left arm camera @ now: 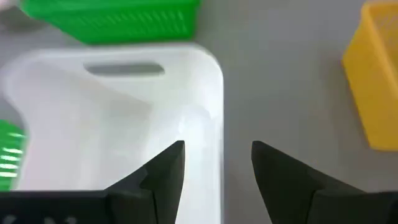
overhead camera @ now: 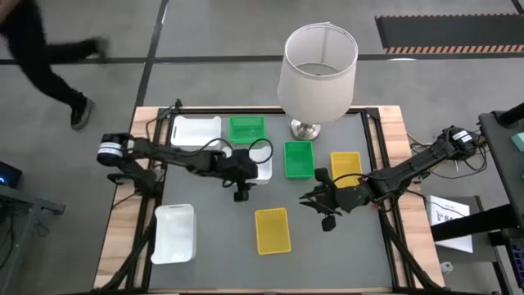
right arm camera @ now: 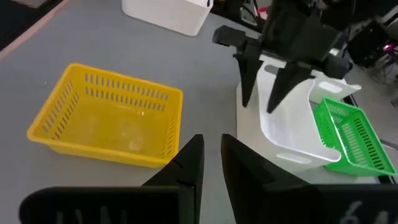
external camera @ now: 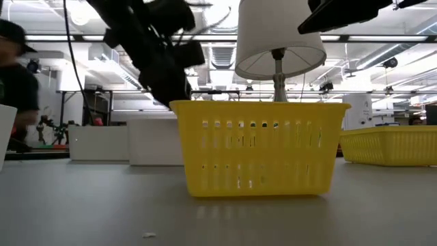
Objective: Stack baskets by color
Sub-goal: Stack the middle white bin on the top white bin
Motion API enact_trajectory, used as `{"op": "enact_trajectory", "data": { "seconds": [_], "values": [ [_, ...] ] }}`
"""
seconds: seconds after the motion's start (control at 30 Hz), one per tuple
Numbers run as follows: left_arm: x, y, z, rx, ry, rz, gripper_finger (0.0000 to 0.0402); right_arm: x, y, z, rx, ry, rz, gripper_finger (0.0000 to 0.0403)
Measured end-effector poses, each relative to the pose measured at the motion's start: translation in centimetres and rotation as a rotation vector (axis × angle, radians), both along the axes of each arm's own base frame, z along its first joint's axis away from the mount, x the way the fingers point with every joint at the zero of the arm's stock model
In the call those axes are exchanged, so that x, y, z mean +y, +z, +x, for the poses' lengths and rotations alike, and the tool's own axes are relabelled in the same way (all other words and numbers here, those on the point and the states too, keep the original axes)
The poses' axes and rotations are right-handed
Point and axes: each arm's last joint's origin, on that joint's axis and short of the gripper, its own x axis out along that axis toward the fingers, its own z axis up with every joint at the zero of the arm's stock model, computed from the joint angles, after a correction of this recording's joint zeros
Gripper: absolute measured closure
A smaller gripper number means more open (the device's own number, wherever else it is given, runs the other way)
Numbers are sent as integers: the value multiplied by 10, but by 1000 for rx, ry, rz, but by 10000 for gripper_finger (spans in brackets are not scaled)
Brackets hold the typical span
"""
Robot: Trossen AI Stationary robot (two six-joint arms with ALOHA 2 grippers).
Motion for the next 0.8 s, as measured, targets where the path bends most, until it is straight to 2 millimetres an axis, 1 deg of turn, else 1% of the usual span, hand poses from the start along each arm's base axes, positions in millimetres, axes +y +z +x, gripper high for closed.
{"op": "enact_trajectory", "data": {
  "seconds": [0.1, 0.2, 0.27, 0.4, 0.43, 0.47, 0.6, 0.67, 0.8],
  "values": [
    [8, -10, 0, 57, 20, -5, 233, 0, -1, 0, 2, -3, 4, 355],
    [11, -15, 0, 80, 15, 9, 253, 0, -1, 0, 3, 2, -5, 355],
    [10, -15, 1, 77, 1, 17, 284, 0, -1, 0, 0, 4, -8, 355],
    [10, -13, 0, 82, -28, 37, 376, -1, 0, -1, -4, 9, -14, 355],
    [10, -11, -1, 86, -31, 40, 388, -1, 0, -1, -4, 10, -15, 355],
    [10, -10, -1, 87, -35, 42, 392, -1, 0, -1, -4, 10, -16, 355],
    [2, 3, -5, 83, -86, 74, 400, -1, 0, -2, 7, 10, -20, 355],
    [-3, 16, -9, 83, -121, 116, 400, -1, -1, -2, 17, 10, -24, 355],
    [-10, 46, -27, 83, -152, 191, 401, -1, -1, -2, 17, 10, -25, 355]
  ]
}}
